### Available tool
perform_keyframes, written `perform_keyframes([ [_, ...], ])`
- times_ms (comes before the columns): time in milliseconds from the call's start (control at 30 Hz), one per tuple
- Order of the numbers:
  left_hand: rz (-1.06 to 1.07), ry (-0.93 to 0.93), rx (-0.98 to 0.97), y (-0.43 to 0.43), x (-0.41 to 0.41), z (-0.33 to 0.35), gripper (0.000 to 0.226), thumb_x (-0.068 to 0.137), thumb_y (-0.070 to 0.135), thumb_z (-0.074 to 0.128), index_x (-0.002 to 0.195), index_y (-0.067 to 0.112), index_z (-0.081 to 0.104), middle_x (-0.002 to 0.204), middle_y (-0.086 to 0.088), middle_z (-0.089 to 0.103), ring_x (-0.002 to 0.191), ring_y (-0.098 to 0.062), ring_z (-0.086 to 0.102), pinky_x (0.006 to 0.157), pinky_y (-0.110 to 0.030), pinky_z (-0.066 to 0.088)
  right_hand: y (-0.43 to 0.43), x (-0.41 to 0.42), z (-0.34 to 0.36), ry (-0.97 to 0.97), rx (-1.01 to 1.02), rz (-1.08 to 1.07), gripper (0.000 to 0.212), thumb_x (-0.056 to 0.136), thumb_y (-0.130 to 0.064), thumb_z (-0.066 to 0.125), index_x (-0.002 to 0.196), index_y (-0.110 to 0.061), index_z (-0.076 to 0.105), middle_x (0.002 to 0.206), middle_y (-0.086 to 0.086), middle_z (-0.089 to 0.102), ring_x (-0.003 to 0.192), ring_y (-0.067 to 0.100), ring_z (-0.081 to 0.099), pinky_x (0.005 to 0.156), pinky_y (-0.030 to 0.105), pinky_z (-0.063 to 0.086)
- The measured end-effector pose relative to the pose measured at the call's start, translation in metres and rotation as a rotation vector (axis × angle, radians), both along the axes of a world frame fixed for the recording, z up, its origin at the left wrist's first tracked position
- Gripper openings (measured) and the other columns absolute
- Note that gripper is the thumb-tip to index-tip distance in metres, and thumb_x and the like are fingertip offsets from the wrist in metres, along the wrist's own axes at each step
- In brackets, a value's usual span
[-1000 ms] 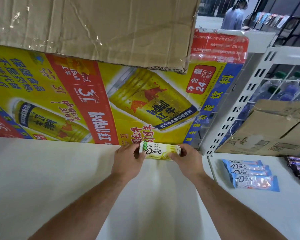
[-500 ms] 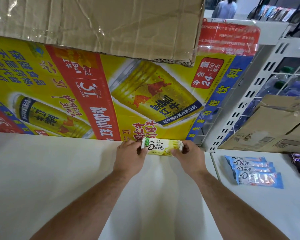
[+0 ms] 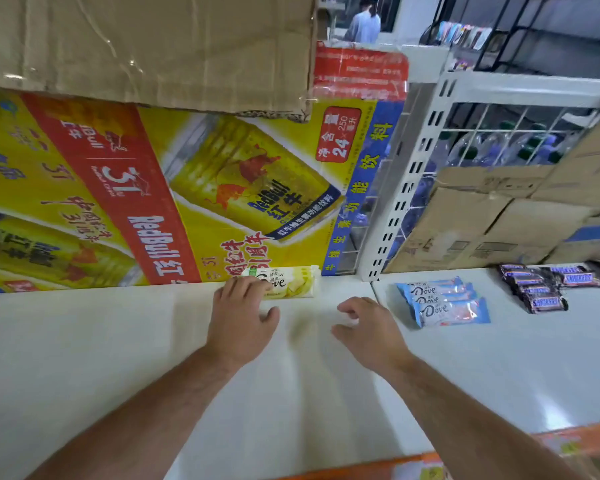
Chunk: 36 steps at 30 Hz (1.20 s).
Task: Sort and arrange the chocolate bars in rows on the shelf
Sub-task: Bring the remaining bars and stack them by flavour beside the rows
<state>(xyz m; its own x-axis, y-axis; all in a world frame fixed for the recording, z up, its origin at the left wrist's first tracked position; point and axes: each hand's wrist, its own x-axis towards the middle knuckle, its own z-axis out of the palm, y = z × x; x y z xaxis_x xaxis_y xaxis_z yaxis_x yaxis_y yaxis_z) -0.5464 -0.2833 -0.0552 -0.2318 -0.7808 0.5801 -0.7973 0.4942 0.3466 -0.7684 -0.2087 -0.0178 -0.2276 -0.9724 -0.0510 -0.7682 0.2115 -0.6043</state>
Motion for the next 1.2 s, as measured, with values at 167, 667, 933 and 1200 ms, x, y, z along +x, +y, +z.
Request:
perform_keyframes([
  [167, -0.181, -0.037, 0.066, 0.026, -0.064, 0.003, 0.036, 0.073, 0.040, 0.057, 0.103, 0.022, 0.068, 0.105, 0.003, 0.059, 0.100, -0.022, 0.052, 0.084, -0.038, 0.045, 0.022, -0.031, 0.000, 0.143, 0.022, 0.154, 0.034, 0.078, -0.026, 0.065, 0.111, -0.024, 0.064, 0.111, -0.010, 0.059, 0.101, 0.009, 0.057, 0.087, 0.020, 0.044],
  [667, -0.079, 0.143, 0.765, 0.039, -0.249, 0.026, 0.111, 0.045, 0.070, 0.065, 0.143, 0.027, 0.034, 0.133, 0.005, 0.053, 0.121, -0.018, 0.051, 0.105, -0.040, 0.038, -0.002, -0.231, 0.020, 0.405, 0.008, 0.275, 0.082, 0.068, -0.055, 0.071, 0.140, -0.026, 0.044, 0.143, -0.008, 0.043, 0.135, 0.017, 0.033, 0.108, 0.039, 0.033],
  [933, 0.000, 0.118, 0.872, 0.036, -0.272, 0.033, 0.113, 0.054, 0.054, 0.084, 0.149, 0.028, 0.028, 0.143, 0.006, 0.044, 0.130, -0.016, 0.044, 0.112, -0.041, 0.030, -0.035, -0.272, 0.029, 0.309, 0.280, 0.495, 0.078, 0.052, -0.059, 0.069, 0.113, -0.012, 0.055, 0.113, 0.007, 0.057, 0.097, 0.023, 0.056, 0.070, 0.020, 0.046],
  [1200, -0.041, 0.236, 0.747, 0.051, -0.273, 0.034, 0.045, 0.065, 0.022, 0.082, 0.096, 0.034, 0.053, 0.091, 0.010, 0.064, 0.078, -0.009, 0.061, 0.065, -0.022, 0.051, -0.015, -0.266, 0.017, 0.184, -0.019, 0.507, 0.036, 0.077, -0.029, 0.069, 0.101, -0.022, 0.044, 0.101, -0.004, 0.052, 0.088, 0.020, 0.056, 0.070, 0.034, 0.044],
])
